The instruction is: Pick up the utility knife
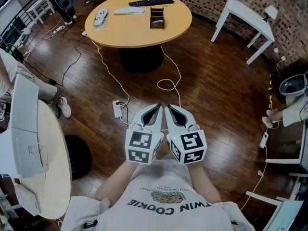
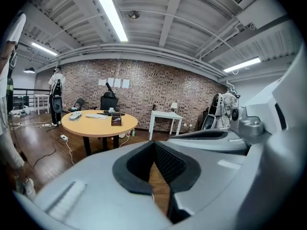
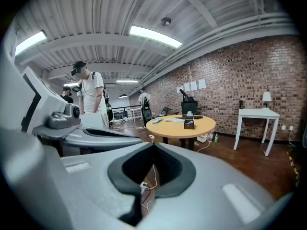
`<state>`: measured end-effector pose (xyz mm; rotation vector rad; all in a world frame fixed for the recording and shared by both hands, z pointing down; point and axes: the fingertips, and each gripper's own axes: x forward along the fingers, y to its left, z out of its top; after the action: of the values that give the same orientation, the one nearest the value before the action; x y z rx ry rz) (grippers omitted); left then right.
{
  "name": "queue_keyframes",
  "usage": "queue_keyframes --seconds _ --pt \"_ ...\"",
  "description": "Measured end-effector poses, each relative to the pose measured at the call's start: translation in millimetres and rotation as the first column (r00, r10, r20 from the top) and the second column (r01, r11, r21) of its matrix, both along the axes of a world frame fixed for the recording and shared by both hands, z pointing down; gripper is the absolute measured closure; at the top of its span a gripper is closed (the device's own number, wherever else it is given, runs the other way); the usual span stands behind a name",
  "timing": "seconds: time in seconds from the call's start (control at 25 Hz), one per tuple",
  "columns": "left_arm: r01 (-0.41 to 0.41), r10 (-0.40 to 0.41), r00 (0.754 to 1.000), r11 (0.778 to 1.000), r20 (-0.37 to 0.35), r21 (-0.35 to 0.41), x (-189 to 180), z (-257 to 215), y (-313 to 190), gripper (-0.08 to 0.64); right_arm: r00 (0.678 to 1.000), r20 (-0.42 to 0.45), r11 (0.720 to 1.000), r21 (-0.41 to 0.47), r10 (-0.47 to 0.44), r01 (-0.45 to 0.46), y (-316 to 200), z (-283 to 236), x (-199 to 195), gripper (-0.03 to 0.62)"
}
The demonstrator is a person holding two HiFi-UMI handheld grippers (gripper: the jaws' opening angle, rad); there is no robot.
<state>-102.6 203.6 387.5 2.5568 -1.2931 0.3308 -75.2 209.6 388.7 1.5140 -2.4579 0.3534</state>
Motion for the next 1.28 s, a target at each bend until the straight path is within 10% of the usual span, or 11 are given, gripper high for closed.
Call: queue_keyframes --seconds 1.28 --pt "0.100 -0.099 0.993 0.995 0.060 -0.016 96.0 10.9 -252.1 0.555 0.993 0.045 0.993 -0.037 -0.108 0.110 -252.2 17.7 96.4 0.592"
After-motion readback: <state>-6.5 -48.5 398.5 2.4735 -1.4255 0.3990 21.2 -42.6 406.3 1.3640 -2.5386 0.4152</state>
